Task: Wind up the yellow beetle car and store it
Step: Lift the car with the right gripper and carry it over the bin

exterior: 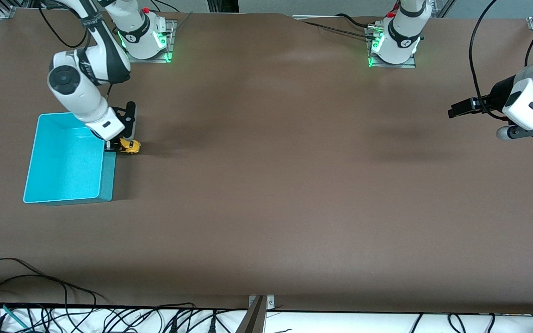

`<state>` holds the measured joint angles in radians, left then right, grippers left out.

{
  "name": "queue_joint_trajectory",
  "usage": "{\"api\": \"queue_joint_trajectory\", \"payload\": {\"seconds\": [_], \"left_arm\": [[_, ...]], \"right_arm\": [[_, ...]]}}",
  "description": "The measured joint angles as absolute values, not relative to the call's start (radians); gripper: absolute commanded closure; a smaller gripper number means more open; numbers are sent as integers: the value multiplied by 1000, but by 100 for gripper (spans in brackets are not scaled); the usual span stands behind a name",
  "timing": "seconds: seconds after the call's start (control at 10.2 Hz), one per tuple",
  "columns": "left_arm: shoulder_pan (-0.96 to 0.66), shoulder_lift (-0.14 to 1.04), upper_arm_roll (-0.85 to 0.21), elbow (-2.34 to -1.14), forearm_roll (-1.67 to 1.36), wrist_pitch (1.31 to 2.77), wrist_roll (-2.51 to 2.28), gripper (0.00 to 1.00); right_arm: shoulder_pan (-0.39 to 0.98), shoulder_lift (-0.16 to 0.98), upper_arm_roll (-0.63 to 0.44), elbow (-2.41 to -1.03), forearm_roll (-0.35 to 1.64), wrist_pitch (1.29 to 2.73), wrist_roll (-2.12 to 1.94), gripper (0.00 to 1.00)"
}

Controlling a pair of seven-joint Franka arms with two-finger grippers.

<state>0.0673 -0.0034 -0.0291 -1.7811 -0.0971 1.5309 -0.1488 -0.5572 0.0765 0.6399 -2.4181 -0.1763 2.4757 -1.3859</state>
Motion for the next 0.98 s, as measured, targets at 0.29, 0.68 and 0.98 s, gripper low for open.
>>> {"api": "queue_joint_trajectory", "payload": {"seconds": [0.29,0.68,0.98], "left_arm": [[67,-3,-29,-1781,-97,1531,-149,0],[66,-3,-29,-1781,-97,1531,-149,0],[65,-2,-29,-1781,-97,1531,-149,0]], "right_arm": [[-557,41,643,-2258,-36,2199,-1514,100],[-571,21,599,-2124,-27,1998,-1669,100],[-599,31,472,-2110,-53,1998,-1891,100]]}}
